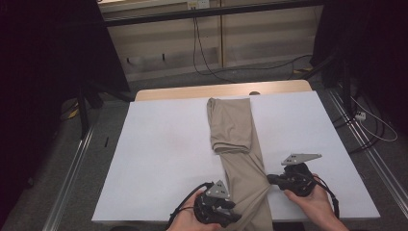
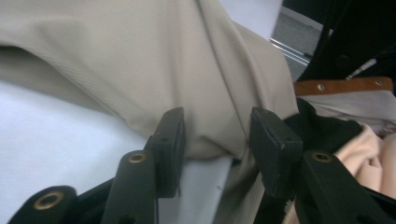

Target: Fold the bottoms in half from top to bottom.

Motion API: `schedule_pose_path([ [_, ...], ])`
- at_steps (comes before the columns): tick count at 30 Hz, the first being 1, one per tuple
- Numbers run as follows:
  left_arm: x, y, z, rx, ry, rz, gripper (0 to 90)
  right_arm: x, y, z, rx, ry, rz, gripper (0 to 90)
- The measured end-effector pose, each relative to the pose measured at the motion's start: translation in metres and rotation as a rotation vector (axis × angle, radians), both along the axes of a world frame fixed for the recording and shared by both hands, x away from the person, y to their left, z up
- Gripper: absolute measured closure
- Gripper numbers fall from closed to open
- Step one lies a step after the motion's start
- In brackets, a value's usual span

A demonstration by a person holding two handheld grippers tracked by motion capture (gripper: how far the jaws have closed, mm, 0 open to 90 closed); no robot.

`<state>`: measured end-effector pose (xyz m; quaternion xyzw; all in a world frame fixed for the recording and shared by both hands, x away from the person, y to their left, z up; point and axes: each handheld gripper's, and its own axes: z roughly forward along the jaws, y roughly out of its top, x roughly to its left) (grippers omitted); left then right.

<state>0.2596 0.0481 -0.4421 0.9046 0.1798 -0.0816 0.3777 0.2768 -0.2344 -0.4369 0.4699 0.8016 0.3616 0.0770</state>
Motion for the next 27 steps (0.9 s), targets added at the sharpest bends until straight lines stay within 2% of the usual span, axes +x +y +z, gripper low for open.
schedule_pose_path([
  [2,-0.002,0.0,0.001,0.01,0.004,0.004,54.6,0.0,0.002,-0.003,-0.043,-0.003,-0.003,80.7],
  [3,-0.004,0.0,0.001,0.004,0.025,0.002,55.0,0.001,0.002,-0.002,-0.043,-0.009,-0.01,75.8],
  [4,-0.005,0.0,0.001,-0.011,0.051,-0.01,55.9,0.003,0.001,0.0,-0.034,-0.014,-0.012,75.0],
  [5,-0.006,0.001,0.003,0.006,0.036,-0.003,57.3,0.005,0.001,0.002,-0.03,-0.038,-0.016,75.0],
  [7,-0.003,0.001,0.005,-0.003,0.024,0.009,61.5,0.014,0.003,0.008,0.001,-0.082,-0.019,74.6],
  [8,0.001,0.002,0.006,-0.02,0.027,0.011,61.4,0.021,0.005,0.01,0.007,-0.094,-0.007,74.5],
  [10,0.012,0.003,0.01,-0.024,-0.001,0.041,60.4,0.037,0.013,0.012,-0.003,-0.096,-0.009,73.6],
  [12,0.025,0.005,0.014,-0.048,-0.031,0.071,60.4,0.056,0.02,0.009,-0.014,-0.087,-0.021,73.6],
  [13,0.025,0.005,0.014,-0.048,-0.031,0.071,60.5,0.056,0.02,0.009,-0.014,-0.087,-0.021,73.6],
  [14,0.04,0.005,0.016,-0.047,-0.066,0.11,60.6,0.076,0.025,0.004,-0.002,-0.078,-0.029,73.5],
  [16,0.054,0.004,0.011,-0.029,-0.082,0.143,60.9,0.088,0.03,0.0,-0.027,-0.08,-0.04,72.1],
  [18,0.064,0.0,0.003,0.004,-0.09,0.151,61.0,0.097,0.033,-0.007,-0.015,-0.032,-0.043,69.8],
  [19,0.066,-0.002,-0.001,0.011,-0.098,0.159,61.0,0.099,0.035,-0.011,-0.054,-0.032,-0.061,70.2],
  [20,0.067,-0.003,-0.004,0.023,-0.105,0.15,61.0,0.099,0.036,-0.013,-0.062,-0.043,-0.062,72.1],
  [22,0.066,-0.002,-0.005,0.011,-0.117,0.143,60.9,0.097,0.037,-0.012,-0.05,-0.043,-0.044,89.9],
  [24,0.064,-0.002,-0.006,0.01,-0.122,0.153,60.7,0.094,0.036,-0.011,-0.081,-0.065,-0.059,90.0],
  [27,0.06,-0.003,-0.005,0.015,-0.129,0.15,59.0,0.092,0.026,-0.008,-0.05,-0.073,-0.093,90.0],
])
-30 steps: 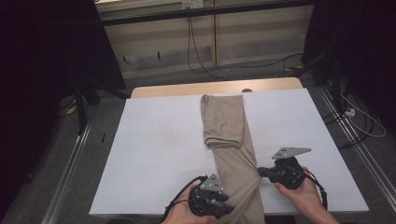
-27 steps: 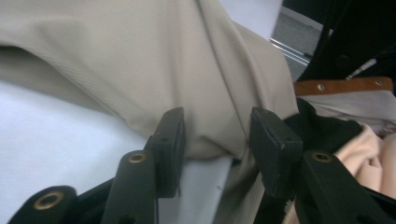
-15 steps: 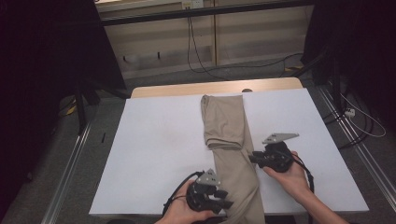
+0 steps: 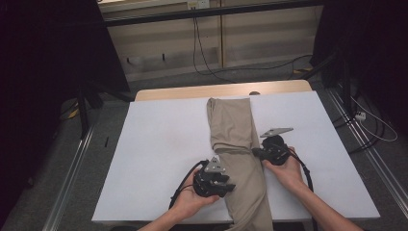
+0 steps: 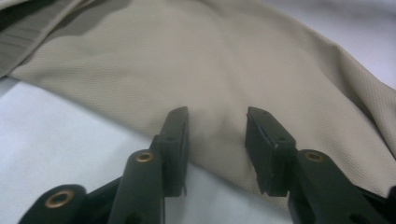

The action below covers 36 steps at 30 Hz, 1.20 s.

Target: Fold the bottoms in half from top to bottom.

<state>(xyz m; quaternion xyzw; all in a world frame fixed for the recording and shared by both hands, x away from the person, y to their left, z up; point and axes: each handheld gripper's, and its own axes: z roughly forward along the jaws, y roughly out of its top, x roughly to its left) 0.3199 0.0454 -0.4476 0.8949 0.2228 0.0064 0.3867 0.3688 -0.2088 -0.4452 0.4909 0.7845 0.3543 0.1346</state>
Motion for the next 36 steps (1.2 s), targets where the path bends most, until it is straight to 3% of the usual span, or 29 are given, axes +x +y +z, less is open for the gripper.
schedule_pose_path([
  [6,-0.003,-0.002,0.0,0.001,-0.009,-0.003,58.8,-0.003,-0.02,0.002,0.015,0.003,-0.022,90.0],
  [9,-0.007,-0.003,0.002,-0.013,0.041,-0.043,58.9,-0.003,-0.02,-0.004,-0.031,0.035,-0.038,84.7],
  [13,-0.008,0.0,0.009,-0.026,0.043,-0.056,59.6,-0.006,-0.017,0.005,-0.013,-0.019,-0.004,77.7],
  [16,0.013,0.01,0.017,-0.037,-0.019,0.023,58.3,-0.004,-0.011,0.016,0.025,-0.063,0.061,70.7],
  [20,0.055,0.022,0.017,-0.021,-0.044,0.156,57.5,0.004,0.007,0.016,0.019,-0.103,0.134,58.2],
  [21,0.063,0.022,0.016,-0.039,-0.067,0.184,55.5,0.006,0.011,0.015,0.009,-0.105,0.14,55.6],
  [23,0.077,0.02,0.014,-0.059,-0.07,0.199,47.9,0.013,0.019,0.014,0.003,-0.113,0.17,55.1],
  [25,0.087,0.019,0.013,-0.01,-0.128,0.242,48.0,0.02,0.024,0.013,0.002,-0.118,0.184,51.1],
  [26,0.092,0.018,0.011,-0.008,-0.118,0.259,47.3,0.021,0.027,0.011,0.004,-0.118,0.197,51.4],
  [31,0.109,0.017,0.001,0.007,-0.115,0.237,45.6,0.022,0.028,0.0,-0.035,-0.108,0.224,52.5],
  [36,0.118,0.01,0.001,-0.03,-0.108,0.249,62.4,0.02,0.023,-0.003,-0.043,-0.119,0.24,52.0],
])
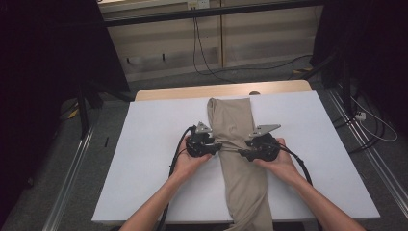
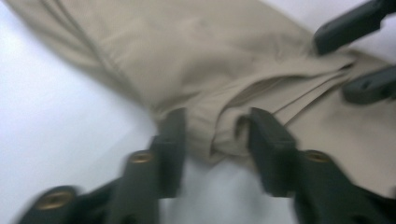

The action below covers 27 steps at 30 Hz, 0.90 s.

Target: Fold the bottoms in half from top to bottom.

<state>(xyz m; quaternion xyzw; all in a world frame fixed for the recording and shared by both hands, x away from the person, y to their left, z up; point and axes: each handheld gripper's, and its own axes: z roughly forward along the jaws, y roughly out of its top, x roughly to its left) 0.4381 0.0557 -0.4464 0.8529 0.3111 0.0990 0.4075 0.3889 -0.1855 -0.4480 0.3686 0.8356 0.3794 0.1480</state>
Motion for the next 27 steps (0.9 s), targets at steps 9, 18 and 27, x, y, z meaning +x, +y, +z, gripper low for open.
schedule_pose_path([
  [9,0.012,-0.004,0.002,-0.039,0.024,0.024,76.6,0.006,-0.009,0.001,0.028,-0.007,-0.021,77.7],
  [18,0.01,-0.007,-0.003,-0.002,0.021,-0.009,73.7,0.01,-0.011,-0.001,0.049,0.008,-0.022,73.8],
  [27,0.001,-0.008,0.011,-0.065,0.061,-0.016,86.4,0.014,-0.017,0.01,0.071,0.034,-0.027,85.0],
])
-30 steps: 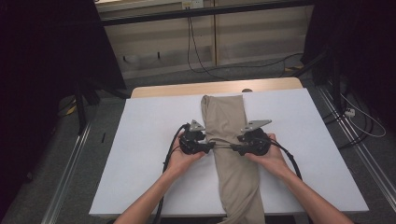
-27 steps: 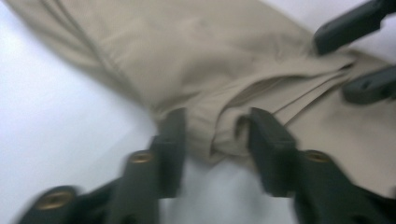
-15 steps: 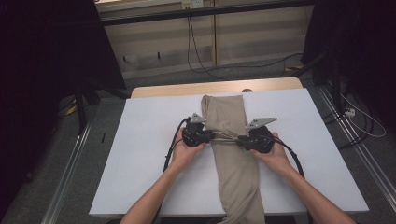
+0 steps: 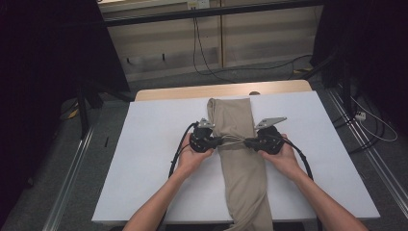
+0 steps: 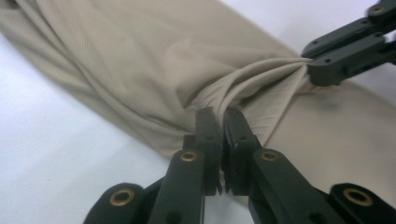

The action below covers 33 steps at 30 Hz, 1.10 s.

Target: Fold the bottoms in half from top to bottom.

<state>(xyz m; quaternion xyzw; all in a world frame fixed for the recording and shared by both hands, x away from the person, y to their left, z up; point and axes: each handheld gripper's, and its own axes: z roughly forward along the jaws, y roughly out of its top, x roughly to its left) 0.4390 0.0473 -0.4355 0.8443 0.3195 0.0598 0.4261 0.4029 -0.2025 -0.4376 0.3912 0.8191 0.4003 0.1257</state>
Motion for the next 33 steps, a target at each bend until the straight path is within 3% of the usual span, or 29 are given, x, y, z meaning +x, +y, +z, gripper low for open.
schedule_pose_path([
  [3,-0.013,-0.003,0.015,-0.013,-0.01,-0.029,86.4,-0.007,-0.008,0.014,0.026,-0.013,0.007,85.0],
  [8,-0.047,-0.004,0.032,0.014,-0.018,-0.093,86.3,-0.035,-0.016,0.027,0.044,-0.025,0.041,84.9],
  [14,-0.094,-0.001,0.028,0.033,-0.016,-0.186,86.3,-0.082,-0.017,0.028,0.035,-0.004,0.112,84.8],
  [21,-0.132,0.004,0.021,0.041,-0.01,-0.253,86.1,-0.127,-0.013,0.026,0.003,0.002,0.168,84.7],
  [26,-0.142,-0.003,0.007,0.109,-0.018,-0.278,85.8,-0.141,-0.01,0.011,-0.046,0.011,0.164,84.2],
  [28,-0.146,-0.004,0.005,0.099,-0.015,-0.271,85.5,-0.14,-0.009,0.006,-0.065,0.04,0.176,84.0],
  [31,-0.151,-0.003,0.011,0.102,-0.008,-0.289,85.6,-0.144,-0.012,0.006,-0.044,0.057,0.19,83.9],
  [33,-0.159,-0.004,0.011,0.127,-0.017,-0.306,85.6,-0.149,-0.012,0.007,-0.045,0.058,0.203,83.7],
])
